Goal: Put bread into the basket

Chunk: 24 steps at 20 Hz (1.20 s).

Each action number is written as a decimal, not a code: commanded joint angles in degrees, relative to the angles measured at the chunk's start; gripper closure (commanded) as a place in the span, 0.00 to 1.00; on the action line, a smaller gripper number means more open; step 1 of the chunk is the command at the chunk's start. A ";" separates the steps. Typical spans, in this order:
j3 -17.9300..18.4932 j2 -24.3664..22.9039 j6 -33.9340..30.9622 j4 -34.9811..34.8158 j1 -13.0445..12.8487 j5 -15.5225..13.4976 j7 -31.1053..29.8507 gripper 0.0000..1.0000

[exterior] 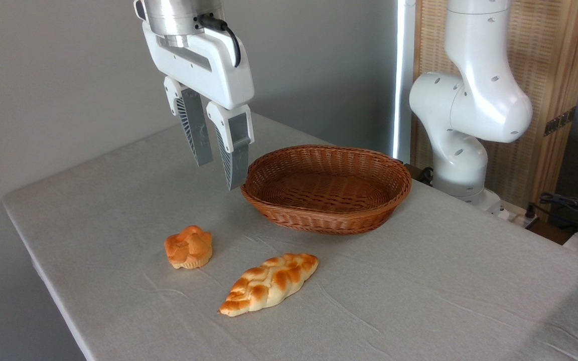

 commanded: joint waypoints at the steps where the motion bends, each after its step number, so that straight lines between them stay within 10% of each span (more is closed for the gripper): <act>1: 0.27 -0.62 -0.62 -0.48 0.11 -0.39 -0.76 0.00; 17: 0.27 0.34 5.17 -0.57 -0.42 -0.83 -0.85 0.00; 24: -0.34 4.83 17.99 -5.21 -7.19 -0.48 -0.76 0.00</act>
